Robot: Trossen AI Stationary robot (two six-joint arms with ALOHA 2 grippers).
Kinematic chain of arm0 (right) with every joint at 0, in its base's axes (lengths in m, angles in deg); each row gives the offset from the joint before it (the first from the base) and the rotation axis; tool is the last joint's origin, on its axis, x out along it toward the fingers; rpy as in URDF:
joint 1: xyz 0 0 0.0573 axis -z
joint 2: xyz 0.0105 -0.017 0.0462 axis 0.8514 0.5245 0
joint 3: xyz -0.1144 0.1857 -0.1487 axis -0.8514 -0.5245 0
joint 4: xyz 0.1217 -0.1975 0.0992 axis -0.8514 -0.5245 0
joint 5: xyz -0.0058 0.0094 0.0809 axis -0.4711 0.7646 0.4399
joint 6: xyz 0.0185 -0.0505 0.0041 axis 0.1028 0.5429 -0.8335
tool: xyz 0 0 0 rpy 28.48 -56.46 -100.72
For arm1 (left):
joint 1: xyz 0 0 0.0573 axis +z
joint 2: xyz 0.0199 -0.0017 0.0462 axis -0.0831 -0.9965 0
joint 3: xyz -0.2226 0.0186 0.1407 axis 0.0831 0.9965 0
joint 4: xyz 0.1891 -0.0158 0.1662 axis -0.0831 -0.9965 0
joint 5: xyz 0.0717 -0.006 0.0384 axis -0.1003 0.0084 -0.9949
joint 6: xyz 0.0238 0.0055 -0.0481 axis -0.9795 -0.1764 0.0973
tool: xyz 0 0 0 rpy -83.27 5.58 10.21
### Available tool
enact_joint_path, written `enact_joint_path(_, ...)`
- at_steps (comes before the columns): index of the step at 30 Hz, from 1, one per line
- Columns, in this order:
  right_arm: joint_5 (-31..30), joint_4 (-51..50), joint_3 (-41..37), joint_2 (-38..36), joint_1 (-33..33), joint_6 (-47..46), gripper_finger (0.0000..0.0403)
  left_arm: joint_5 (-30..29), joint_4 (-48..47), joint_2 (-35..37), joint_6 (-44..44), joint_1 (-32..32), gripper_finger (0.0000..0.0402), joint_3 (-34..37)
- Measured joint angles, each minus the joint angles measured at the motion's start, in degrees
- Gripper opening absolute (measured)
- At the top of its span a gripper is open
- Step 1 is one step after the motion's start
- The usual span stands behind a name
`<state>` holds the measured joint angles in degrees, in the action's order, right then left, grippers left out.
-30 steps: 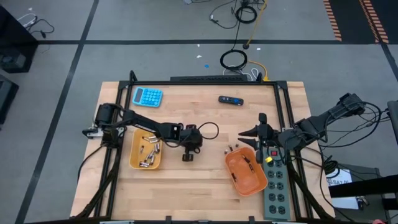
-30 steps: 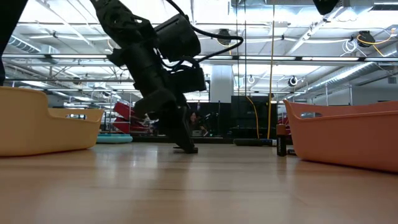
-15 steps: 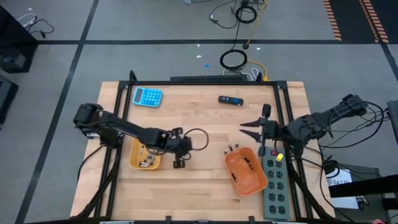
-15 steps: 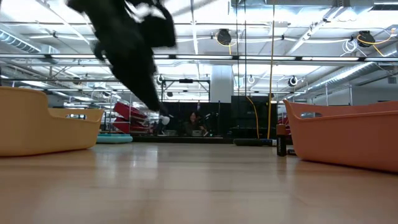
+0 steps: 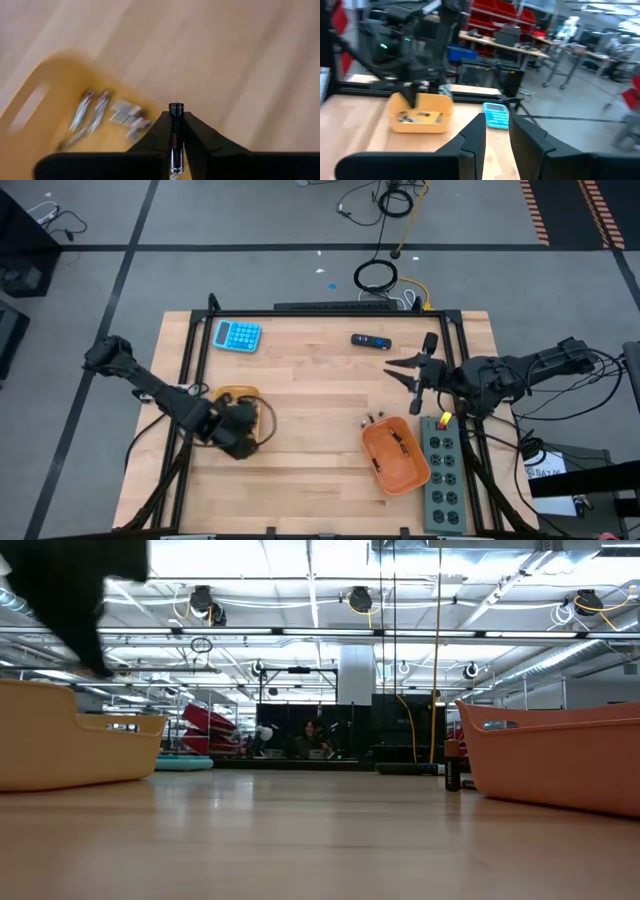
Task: Sort batteries
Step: Put the silver battery into the yellow bin, then put the black battery into the orange bin
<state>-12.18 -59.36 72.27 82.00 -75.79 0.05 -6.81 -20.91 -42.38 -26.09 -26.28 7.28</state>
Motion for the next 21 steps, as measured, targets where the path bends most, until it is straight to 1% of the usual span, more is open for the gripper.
enact_joint_path(2,2.52,-0.12,0.00,0.36,0.28,-0.57,0.0075,-1.09,-4.67,0.77,9.17,-1.68,0.0067,2.27)
enact_joint_path(4,3.37,-1.13,0.00,0.50,0.24,-1.73,0.0075,-0.84,-7.13,1.27,14.03,-2.79,0.0105,3.26)
enact_joint_path(6,3.47,-3.08,0.00,0.37,0.01,-3.83,0.0075,-0.10,-6.70,1.61,14.86,-3.68,0.0143,2.92)
enact_joint_path(8,2.71,-6.52,0.00,-0.54,-0.74,-7.39,0.0075,-0.31,-5.88,1.61,14.23,-4.03,0.0174,1.01)
enact_joint_path(10,2.42,-9.55,0.00,-2.05,-2.12,-12.41,0.0075,-3.52,-5.15,1.66,12.24,-4.24,0.0197,-1.23)
enact_joint_path(11,2.33,-10.71,0.00,-2.75,-2.92,-14.97,0.0075,-6.37,-4.91,1.66,11.00,-4.37,0.0204,-2.21)
enact_joint_path(12,1.66,-11.60,0.01,-3.10,-3.83,-17.14,0.0075,-10.46,-4.18,1.63,9.94,-4.60,0.0208,-2.94)
enact_joint_path(13,0.37,-12.37,0.02,-3.09,-4.92,-18.85,0.0075,-15.92,-1.95,1.65,8.87,-5.15,0.0211,-3.12)
enact_joint_path(15,-3.10,-13.32,0.02,-2.25,-6.90,-21.38,0.0075,-29.56,6.16,1.28,2.31,-6.95,0.0212,-2.51)
enact_joint_path(17,-4.98,-13.37,0.02,-0.35,-8.16,-24.55,0.0075,-43.05,15.35,-0.04,-6.11,-8.61,0.0212,-0.81)
enact_joint_path(18,-5.06,-13.37,0.02,0.92,-8.62,-26.36,0.0075,-48.08,18.89,-0.94,-9.86,-9.08,0.0213,-0.10)
enact_joint_path(19,-5.08,-13.29,0.02,2.36,-9.08,-28.14,0.0075,-51.82,22.07,-1.92,-13.23,-9.22,0.0213,0.48)
enact_joint_path(20,-5.10,-13.35,0.02,3.87,-9.42,-29.70,0.0075,-53.57,24.22,-2.64,-16.07,-9.11,0.0213,0.80)
enact_joint_path(21,-5.08,-13.55,0.02,5.54,-9.46,-30.77,0.0075,-53.77,25.27,-3.12,-18.49,-8.98,0.0213,1.09)
